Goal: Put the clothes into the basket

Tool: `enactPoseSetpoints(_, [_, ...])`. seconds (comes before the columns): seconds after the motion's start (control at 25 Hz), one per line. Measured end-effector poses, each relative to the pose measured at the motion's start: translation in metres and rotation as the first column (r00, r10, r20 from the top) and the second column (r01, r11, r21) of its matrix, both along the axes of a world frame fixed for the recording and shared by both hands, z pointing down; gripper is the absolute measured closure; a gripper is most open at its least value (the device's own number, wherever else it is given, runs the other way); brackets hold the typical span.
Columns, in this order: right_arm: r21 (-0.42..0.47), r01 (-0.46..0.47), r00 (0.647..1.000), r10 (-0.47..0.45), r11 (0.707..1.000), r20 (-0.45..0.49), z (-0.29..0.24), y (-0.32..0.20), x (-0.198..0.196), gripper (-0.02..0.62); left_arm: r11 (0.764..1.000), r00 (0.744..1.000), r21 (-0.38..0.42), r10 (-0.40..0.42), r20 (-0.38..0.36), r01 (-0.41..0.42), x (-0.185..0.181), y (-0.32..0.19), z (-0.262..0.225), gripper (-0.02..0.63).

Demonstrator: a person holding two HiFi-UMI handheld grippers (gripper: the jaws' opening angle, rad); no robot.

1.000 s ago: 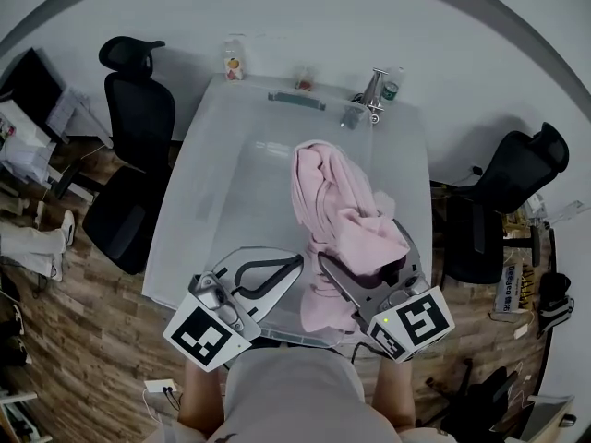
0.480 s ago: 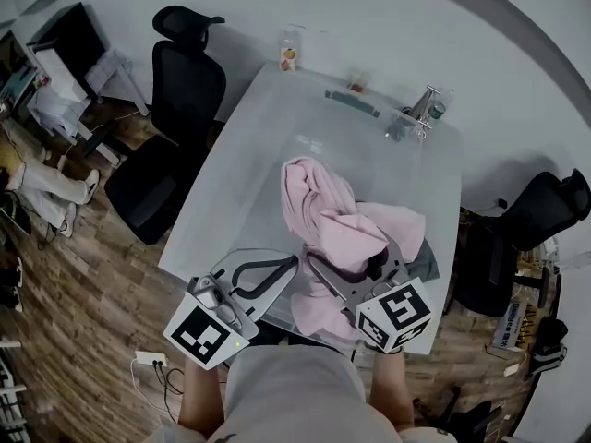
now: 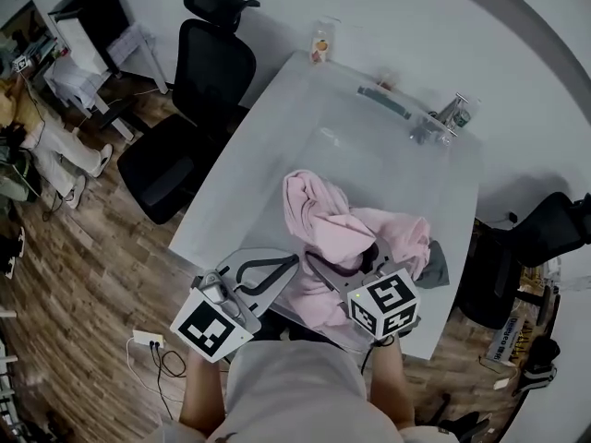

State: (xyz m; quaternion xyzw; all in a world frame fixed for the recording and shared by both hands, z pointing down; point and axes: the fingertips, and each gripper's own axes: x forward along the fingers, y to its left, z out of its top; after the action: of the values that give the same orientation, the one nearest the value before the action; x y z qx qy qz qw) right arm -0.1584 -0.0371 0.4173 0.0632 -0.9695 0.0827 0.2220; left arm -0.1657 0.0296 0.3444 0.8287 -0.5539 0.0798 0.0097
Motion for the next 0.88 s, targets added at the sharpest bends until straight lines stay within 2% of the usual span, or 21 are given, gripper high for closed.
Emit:
enactPoseSetpoints(0.24, [-0.024,0.031,0.997,-0.033,0.999,-0.075,0.029,0.010,-0.008,0.206,1.000,0.999,-0.029,0.006,-0.036,-0.007,0.002,0.002,0.014,0.600])
enactPoseSetpoints(0.48, [-0.040,0.064,0.992,-0.068,0.997,-0.104,0.047,0.019,-0.018,0.206,0.999,0.998,-0.049,-0.002,-0.055,-0.001,0.001,0.005,0.023,0.600])
enactPoseSetpoints(0.68, [-0.051,0.078,0.986,-0.084,0.996,-0.146,0.067,0.022,-0.016,0.206,0.996,0.999,-0.092,-0.002,-0.032,-0.001,-0.005,0.009,0.040,0.600])
enactPoseSetpoints(0.88, [-0.044,0.081,0.974,-0.088,0.996,-0.210,0.092,0.025,-0.008,0.206,0.991,0.998,-0.130,-0.011,-0.065,0.003,-0.004,0.012,0.053,0.600])
